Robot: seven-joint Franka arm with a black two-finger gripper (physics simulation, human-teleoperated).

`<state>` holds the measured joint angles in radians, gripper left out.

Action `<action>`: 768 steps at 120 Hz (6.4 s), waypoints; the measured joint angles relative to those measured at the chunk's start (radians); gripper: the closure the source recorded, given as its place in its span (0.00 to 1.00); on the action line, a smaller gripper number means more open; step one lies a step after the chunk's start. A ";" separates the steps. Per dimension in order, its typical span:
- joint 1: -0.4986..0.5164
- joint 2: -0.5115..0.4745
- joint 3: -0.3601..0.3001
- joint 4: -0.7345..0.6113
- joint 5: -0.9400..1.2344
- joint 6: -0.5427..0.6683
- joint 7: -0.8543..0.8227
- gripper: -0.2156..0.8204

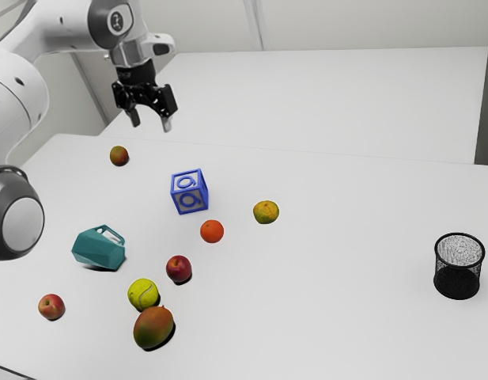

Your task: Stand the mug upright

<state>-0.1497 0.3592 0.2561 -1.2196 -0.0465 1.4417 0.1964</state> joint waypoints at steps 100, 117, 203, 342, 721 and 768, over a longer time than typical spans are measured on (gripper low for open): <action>0.260 -0.196 0.214 -0.623 -0.220 0.172 0.255 0.21; 0.347 -0.101 0.215 -0.616 -0.300 0.183 0.358 0.21; 0.482 0.074 0.202 -0.568 -0.645 0.117 0.772 0.21; 0.499 0.060 0.202 -0.675 -0.777 0.028 0.943 0.81; 0.265 -0.305 -0.365 -0.780 0.098 0.832 0.361 0.26; 0.269 -0.143 -0.364 -0.335 0.041 0.346 0.224 0.22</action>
<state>0.1196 0.2159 -0.1074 -1.5551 -0.0060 1.7874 0.4204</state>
